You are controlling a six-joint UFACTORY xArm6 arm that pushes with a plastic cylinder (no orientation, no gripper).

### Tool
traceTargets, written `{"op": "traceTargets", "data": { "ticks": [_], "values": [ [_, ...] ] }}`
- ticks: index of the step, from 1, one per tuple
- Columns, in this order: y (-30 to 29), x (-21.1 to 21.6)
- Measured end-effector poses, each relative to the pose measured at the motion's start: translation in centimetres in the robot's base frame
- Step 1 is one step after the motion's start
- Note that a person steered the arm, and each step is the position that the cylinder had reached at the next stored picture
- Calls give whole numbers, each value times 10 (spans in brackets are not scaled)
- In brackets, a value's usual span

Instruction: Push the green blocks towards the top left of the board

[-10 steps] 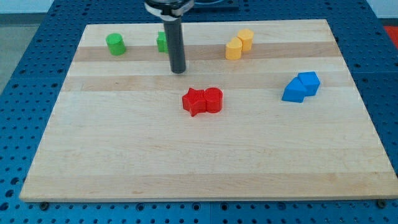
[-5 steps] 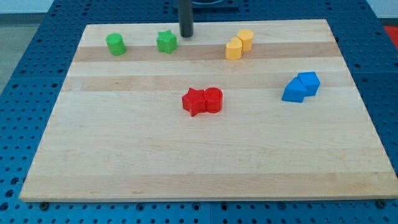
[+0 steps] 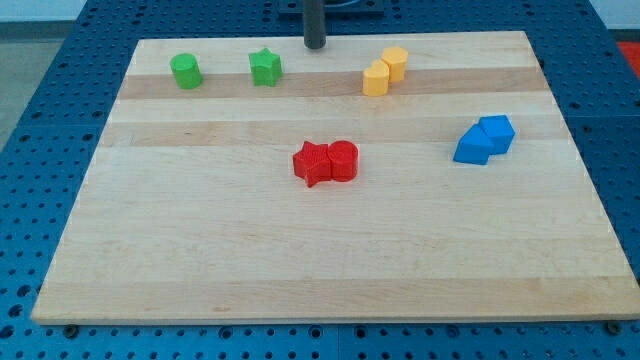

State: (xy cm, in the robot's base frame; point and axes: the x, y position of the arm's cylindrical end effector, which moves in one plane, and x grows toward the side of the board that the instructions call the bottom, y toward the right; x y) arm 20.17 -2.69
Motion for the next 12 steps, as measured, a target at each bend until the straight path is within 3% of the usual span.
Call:
{"op": "traceTargets", "data": {
  "ticks": [1,5,12],
  "values": [
    [0,32],
    [-8,62],
    [-137,62]
  ]
}}
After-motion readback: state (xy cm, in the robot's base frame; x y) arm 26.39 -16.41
